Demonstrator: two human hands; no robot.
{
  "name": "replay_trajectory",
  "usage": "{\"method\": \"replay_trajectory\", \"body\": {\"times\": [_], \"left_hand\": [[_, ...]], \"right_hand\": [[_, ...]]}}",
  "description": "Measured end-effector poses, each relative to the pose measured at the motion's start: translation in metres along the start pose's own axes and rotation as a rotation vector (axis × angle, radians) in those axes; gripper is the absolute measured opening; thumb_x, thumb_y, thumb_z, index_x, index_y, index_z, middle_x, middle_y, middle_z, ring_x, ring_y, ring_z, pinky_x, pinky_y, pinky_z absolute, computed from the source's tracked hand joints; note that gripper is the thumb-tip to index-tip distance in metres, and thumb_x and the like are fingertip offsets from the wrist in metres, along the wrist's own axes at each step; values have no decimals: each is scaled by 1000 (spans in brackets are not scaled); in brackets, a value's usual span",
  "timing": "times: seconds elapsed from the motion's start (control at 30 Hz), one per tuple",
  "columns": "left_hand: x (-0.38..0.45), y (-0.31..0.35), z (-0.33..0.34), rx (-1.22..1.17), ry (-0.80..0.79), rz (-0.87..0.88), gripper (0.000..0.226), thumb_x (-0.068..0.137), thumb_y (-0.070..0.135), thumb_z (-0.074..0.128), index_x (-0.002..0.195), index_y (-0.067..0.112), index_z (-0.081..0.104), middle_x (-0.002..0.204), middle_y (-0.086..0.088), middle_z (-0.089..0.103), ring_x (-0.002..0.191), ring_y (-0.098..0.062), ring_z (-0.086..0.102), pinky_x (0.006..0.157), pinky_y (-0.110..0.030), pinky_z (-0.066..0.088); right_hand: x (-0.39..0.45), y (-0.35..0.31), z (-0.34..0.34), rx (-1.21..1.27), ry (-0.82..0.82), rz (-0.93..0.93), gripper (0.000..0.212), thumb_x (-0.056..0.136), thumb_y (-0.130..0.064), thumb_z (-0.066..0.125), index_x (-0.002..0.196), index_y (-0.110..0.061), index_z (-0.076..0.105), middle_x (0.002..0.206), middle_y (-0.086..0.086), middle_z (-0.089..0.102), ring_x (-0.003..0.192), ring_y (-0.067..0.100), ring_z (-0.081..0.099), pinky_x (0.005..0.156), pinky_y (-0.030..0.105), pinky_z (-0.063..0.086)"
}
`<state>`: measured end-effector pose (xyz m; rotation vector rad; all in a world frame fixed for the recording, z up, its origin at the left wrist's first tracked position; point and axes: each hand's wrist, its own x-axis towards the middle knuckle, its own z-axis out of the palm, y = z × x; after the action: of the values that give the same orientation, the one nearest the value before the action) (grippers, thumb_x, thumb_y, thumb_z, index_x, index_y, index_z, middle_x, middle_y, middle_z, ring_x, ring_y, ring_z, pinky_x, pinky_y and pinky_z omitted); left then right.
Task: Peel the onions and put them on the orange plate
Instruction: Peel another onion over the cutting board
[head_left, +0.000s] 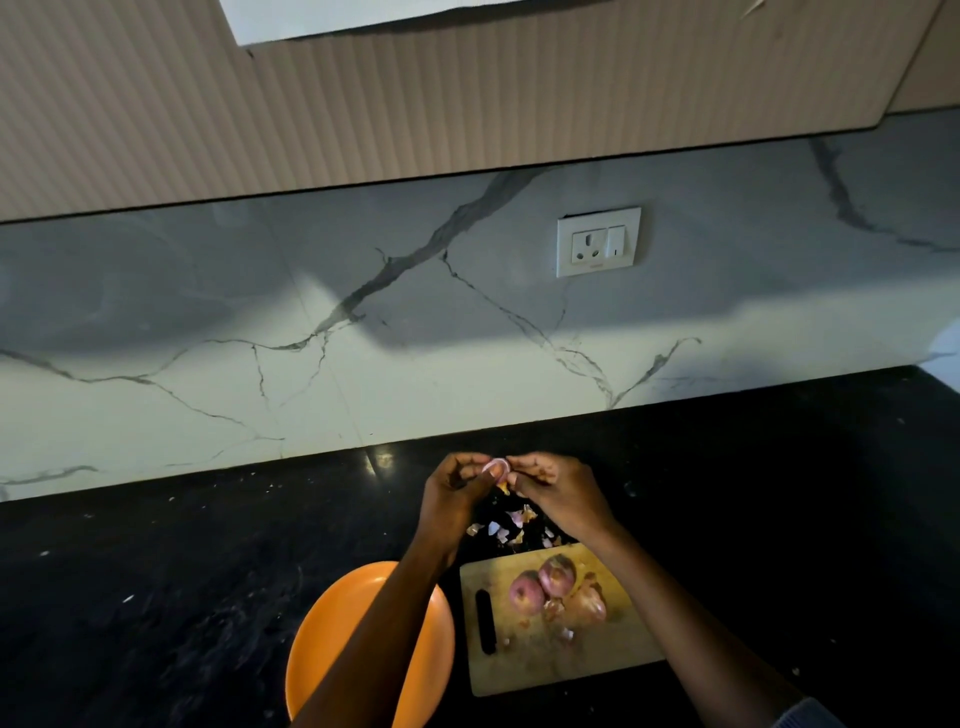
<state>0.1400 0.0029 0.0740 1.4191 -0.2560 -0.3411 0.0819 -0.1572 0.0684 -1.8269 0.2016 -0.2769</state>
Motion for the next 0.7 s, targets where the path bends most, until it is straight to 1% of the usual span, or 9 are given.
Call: {"method": "replay_trajectory", "body": {"times": [0.07,0.17,0.27,0.33,0.43,0.5,0.57,0.7], "left_hand": [[-1,-1,-1,34,-11,16,23,87,10,75,104,-4,67,95,-19,75,91,-27,72,83,-32,58],[-5,0,2,76,30,27,17,86,7,76,100,2,68,90,-10,76,87,-19,73,76,-26,58],[-4,-1,5,133,25,26,19,86,10,77,103,8,71,94,-6,77,92,-19,73,82,-28,59],[-3,0,6,167,23,30,18,86,12,78,103,12,73,95,-3,77,92,-17,73,83,-28,59],[-3,0,8,169,13,37,17,87,12,77,103,10,73,94,-4,77,91,-15,74,79,-23,58],[-3,0,8,177,0,41,18,88,13,76,104,8,72,95,-3,77,89,-12,73,76,-19,56],[-2,-1,6,189,-20,48,18,88,14,76,105,9,72,96,-4,76,89,-12,73,77,-21,56],[0,0,-1,147,-91,31,18,90,16,73,107,11,71,102,-7,75,96,-19,72,81,-26,56]], "right_hand": [[-2,0,1,-30,9,10,22,89,-14,76,111,-19,75,100,-9,78,96,4,73,89,31,59],[-3,-2,4,-60,49,15,24,87,-13,78,110,-14,75,96,-9,77,92,0,72,87,25,59],[-3,-2,7,-79,96,26,21,84,-11,81,105,-13,76,88,-12,76,86,-3,72,80,16,56],[-4,-3,8,-105,126,15,20,83,-12,82,102,-11,77,86,-9,77,82,-4,71,76,12,54],[-5,-5,8,-127,162,-10,18,80,-13,84,96,-9,77,83,-6,77,77,-4,71,70,10,52],[-5,-7,7,-128,174,-16,17,78,-13,86,92,-9,77,80,-6,76,75,0,71,68,12,53],[-5,-10,6,-141,177,-23,17,77,-12,86,90,-8,77,78,-6,76,74,2,72,67,13,53],[-5,-13,1,-157,163,-22,16,76,-8,86,88,-8,77,76,-9,74,69,-7,67,65,10,50]]}}
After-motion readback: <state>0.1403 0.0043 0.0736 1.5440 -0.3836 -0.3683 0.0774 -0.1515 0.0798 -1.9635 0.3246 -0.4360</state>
